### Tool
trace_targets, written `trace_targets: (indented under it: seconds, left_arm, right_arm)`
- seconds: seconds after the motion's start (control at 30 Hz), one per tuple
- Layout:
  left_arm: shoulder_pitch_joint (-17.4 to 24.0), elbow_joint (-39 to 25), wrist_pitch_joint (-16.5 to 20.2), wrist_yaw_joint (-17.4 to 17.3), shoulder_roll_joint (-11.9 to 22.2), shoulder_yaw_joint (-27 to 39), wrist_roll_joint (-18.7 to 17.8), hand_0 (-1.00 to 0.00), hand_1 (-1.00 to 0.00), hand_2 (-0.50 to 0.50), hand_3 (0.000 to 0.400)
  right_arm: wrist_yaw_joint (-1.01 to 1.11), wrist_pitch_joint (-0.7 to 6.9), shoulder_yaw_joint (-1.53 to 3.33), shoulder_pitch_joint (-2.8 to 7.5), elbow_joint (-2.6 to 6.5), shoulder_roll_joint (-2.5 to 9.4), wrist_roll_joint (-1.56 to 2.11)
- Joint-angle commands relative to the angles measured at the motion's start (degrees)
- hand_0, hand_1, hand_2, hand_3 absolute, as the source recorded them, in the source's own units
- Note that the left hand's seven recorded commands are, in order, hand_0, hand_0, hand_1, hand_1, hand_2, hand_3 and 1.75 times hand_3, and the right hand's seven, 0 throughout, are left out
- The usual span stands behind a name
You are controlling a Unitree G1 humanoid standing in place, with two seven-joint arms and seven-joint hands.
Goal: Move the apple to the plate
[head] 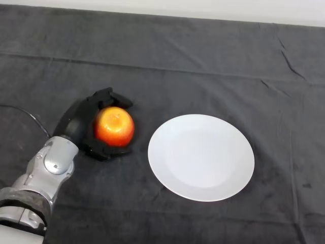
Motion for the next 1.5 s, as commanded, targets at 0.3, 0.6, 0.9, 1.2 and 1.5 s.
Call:
trace_targets:
  seconds: [0.3, 0.6, 0.9, 1.2, 1.5]
  left_arm:
    - [-1.5, -12.4, 0.4, 0.4, -1.1, -2.7, 1.2, -1.0, -1.0, 0.0, 0.4]
    - [1.6, -22.6, 1.5, 1.0, -1.6, -5.2, 1.9, -1.0, -1.0, 0.0, 0.4]
    - [2.1, -25.8, 2.9, 2.3, -3.0, -9.0, 2.8, -1.0, -1.0, 0.0, 0.4]
    - [0.5, -23.6, 3.4, 3.8, -4.8, -13.9, 3.0, -1.0, -1.0, 0.0, 0.4]
    - [-1.2, -19.4, 3.3, 5.8, -6.9, -19.9, 2.4, -1.0, -1.0, 0.0, 0.4]
  right_arm:
    - [0.13, 3.95, -0.07, 6.24, 4.44, 8.91, 1.77]
    - [0.18, 4.01, 0.12, 6.24, 4.36, 8.94, 2.0]
    - [0.23, 4.05, 0.3, 6.22, 4.32, 8.96, 2.23]
    - [0.28, 4.06, 0.46, 6.21, 4.31, 8.97, 2.43]
    - [0.07, 3.76, 0.68, 6.27, 4.27, 9.38, 2.51]
